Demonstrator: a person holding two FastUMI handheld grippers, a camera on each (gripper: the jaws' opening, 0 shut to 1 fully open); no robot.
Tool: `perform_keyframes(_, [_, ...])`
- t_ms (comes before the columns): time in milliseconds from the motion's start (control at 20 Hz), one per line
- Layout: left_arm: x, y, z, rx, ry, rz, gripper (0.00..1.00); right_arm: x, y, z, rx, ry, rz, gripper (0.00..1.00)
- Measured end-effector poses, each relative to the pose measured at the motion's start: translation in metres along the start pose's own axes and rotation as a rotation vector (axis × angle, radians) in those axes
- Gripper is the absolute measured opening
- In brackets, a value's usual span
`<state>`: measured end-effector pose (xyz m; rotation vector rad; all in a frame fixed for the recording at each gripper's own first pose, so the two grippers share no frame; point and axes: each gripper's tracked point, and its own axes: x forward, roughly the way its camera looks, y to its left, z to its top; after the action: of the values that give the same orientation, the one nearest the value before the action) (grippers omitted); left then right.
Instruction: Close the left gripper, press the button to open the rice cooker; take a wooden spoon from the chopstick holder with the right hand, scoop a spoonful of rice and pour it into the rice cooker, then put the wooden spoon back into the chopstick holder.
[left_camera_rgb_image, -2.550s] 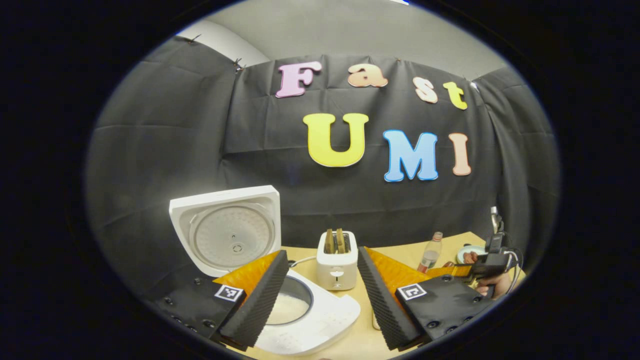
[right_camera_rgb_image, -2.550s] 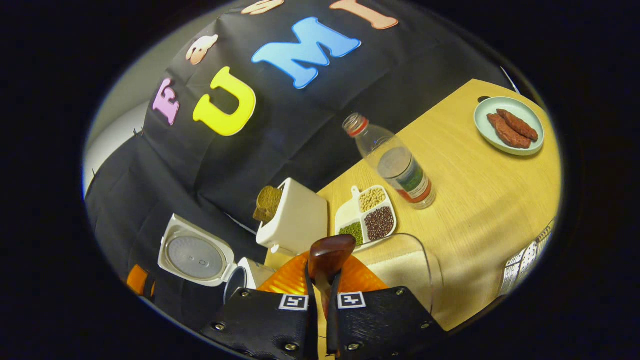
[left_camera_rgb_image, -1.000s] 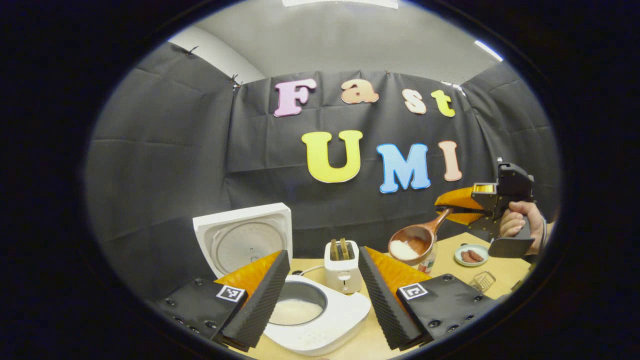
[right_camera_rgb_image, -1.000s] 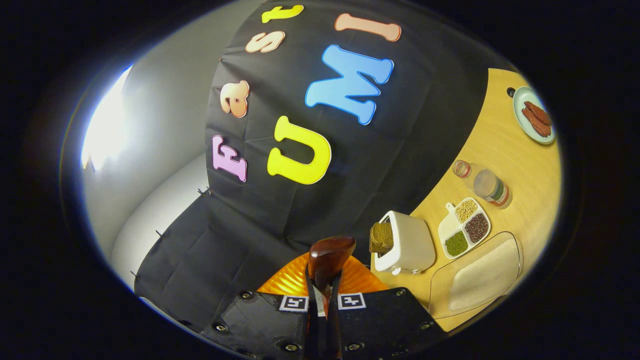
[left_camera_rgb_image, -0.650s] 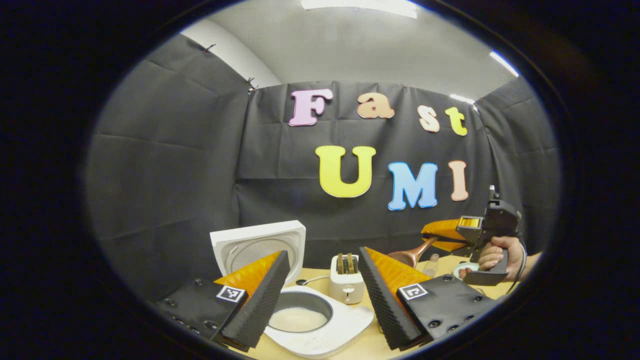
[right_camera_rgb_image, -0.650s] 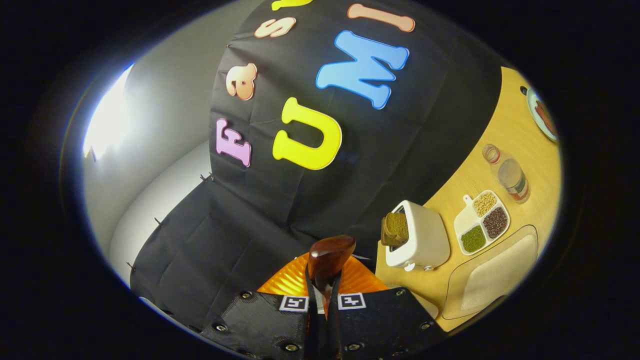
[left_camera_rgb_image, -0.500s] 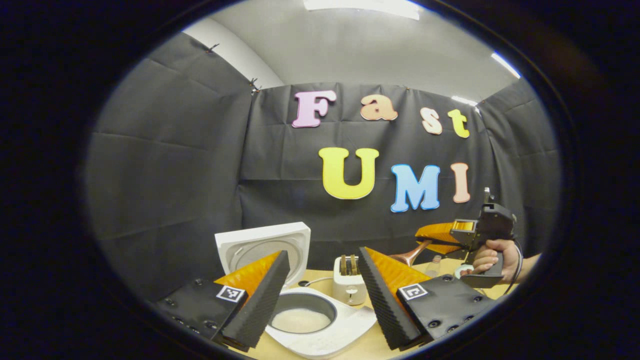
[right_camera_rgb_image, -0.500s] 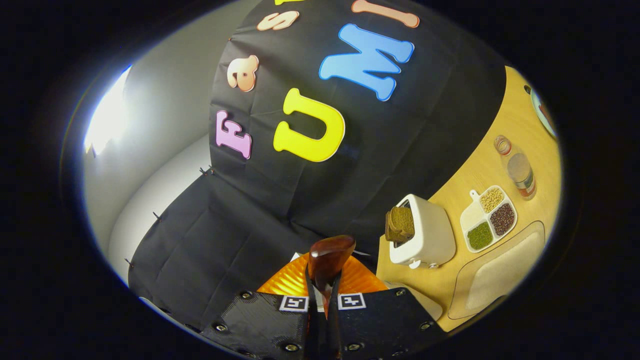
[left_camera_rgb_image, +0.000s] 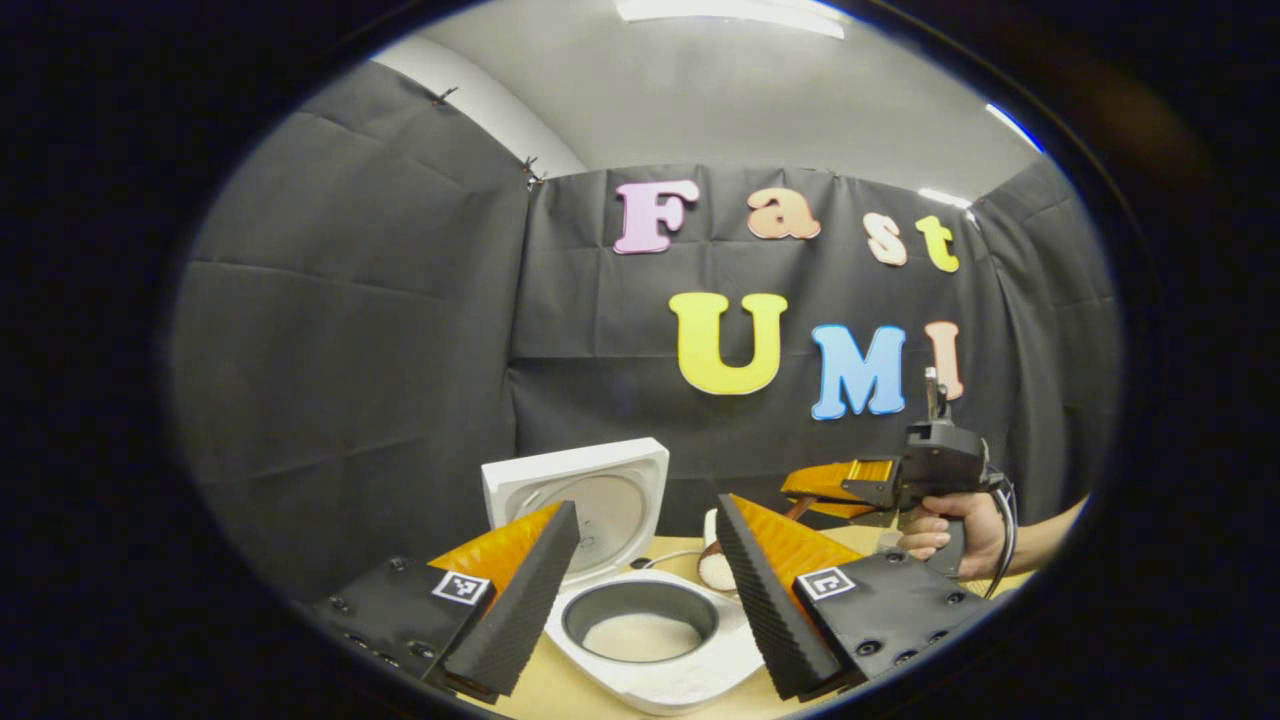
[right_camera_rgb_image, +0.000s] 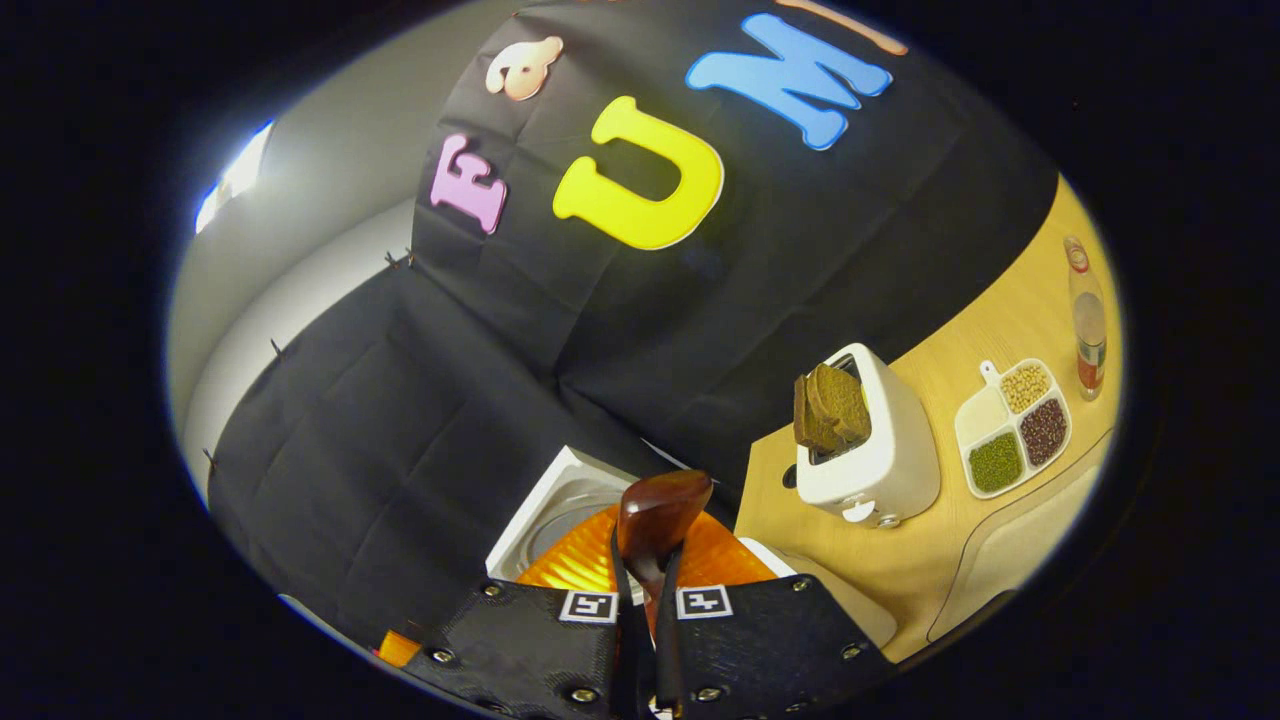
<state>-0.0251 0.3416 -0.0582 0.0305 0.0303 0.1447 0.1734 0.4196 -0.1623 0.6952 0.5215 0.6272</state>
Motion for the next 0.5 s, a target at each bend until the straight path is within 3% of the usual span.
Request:
perform_keyframes(200, [-0.009,0.016,-0.008,-0.017,0.004,0.037,0.94,0.024,0.007,-0.034,-0.3,0.068,-0.077,0.07])
perform_keyframes(250, [-0.012,0.02,-0.01,-0.021,0.004,0.05,0.98,0.032,0.01,-0.041,-0.377,0.084,-0.078,0.07])
perform_keyframes(500, [-0.029,0.033,-0.012,-0.017,0.0,0.095,0.95,0.06,0.041,-0.073,-0.708,0.144,-0.027,0.07])
